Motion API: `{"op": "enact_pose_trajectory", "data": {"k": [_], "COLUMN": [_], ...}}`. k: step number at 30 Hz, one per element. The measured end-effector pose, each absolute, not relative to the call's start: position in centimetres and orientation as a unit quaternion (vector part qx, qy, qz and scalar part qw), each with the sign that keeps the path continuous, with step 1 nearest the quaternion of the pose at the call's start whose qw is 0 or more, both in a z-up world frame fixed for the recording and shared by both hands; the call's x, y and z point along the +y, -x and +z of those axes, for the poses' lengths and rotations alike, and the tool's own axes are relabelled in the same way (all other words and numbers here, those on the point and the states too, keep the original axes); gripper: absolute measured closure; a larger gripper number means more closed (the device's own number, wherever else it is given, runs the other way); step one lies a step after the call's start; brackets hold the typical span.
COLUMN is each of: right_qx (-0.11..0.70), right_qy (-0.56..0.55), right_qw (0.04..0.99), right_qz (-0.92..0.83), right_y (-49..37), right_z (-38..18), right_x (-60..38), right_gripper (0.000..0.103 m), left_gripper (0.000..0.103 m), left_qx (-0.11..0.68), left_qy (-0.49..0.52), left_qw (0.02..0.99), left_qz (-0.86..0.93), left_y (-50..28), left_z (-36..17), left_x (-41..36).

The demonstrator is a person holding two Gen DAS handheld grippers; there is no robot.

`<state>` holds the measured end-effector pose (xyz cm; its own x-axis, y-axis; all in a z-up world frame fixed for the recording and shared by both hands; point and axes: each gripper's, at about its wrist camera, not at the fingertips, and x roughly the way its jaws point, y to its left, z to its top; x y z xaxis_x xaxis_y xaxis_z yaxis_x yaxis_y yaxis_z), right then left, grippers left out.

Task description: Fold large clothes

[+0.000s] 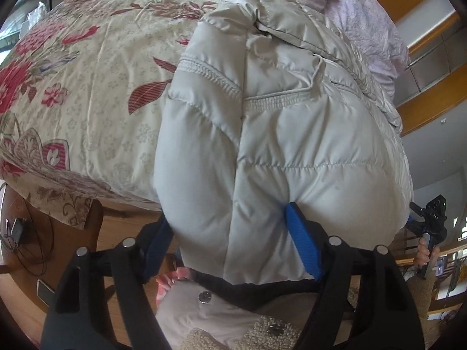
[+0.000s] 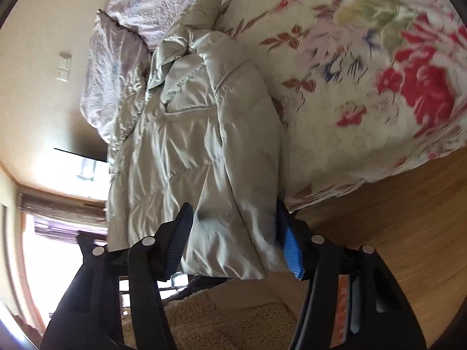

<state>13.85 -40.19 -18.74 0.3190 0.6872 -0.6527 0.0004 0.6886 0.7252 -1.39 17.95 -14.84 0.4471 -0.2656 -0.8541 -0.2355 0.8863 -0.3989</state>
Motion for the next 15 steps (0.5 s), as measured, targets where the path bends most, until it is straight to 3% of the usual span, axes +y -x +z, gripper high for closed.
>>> {"op": "enact_pose_trajectory", "data": {"k": [9,11,15], "right_qx": [0.536,0.536,0.538], "right_qy": [-0.346,-0.339,-0.324], "right_qw": [0.731,0.735,0.741], "right_qz": [0.242,0.241,0.238], "right_y": [-13.8,-13.5,-13.2], "right_z": [-20.1,-20.0,-19.5], "right_x": [-40.5,-40.6,-40.1], "right_gripper": [0.045,0.054,0.076], "left_gripper": [0.028,0.031,0.052], "left_qx": [0.524,0.523,0.521], "left_qy": [0.266,0.265,0.256], "left_qw": [0.809,0.810,0.814], "left_qz": [-0.024,-0.018,-0.008], "left_y": [0.8,0.9,1.2], "left_z": [-15.8,-15.7,-15.1], "left_x": [18.2,18.1,17.7]}}
